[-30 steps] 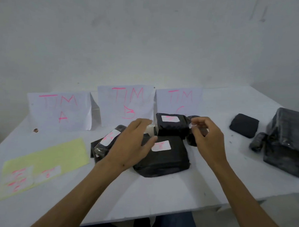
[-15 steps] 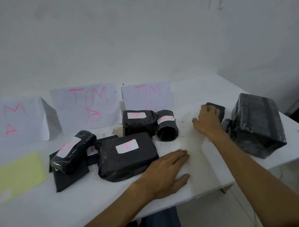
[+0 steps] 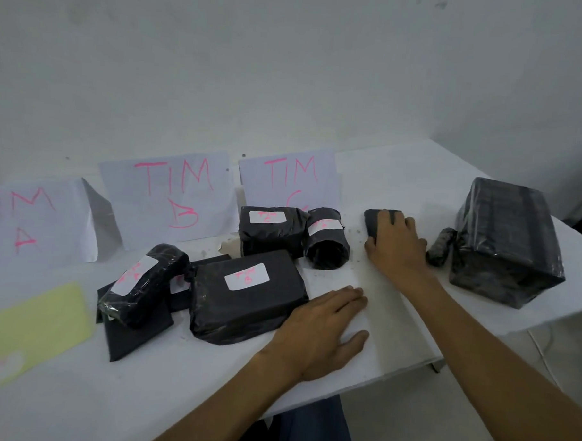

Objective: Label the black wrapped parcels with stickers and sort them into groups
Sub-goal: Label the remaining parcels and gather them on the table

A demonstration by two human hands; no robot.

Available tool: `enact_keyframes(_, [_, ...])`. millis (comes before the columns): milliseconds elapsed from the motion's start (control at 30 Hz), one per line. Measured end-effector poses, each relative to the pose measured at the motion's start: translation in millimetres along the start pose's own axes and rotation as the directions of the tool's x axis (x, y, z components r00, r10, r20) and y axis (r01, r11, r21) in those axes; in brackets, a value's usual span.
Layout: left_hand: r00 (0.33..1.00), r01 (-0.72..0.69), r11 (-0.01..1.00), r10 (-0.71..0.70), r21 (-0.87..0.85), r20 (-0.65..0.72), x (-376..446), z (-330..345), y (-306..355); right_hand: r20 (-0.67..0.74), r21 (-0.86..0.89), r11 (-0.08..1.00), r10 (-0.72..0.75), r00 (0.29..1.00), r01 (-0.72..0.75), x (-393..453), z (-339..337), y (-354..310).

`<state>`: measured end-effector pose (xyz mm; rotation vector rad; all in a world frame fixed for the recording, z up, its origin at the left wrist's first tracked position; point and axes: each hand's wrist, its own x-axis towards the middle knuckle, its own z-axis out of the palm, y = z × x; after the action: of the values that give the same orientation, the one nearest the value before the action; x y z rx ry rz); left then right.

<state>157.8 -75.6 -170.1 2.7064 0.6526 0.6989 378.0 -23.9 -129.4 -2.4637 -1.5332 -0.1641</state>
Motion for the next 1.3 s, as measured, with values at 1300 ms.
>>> enact_keyframes(1300, [0.625, 0.479, 0.298, -0.777, -0.826, 0.082, -97.5, -243.8, -72.8, 0.282, 0.958, 0.083, -0.422, 0.862, -0.273, -89.5, -92.1, -182.3])
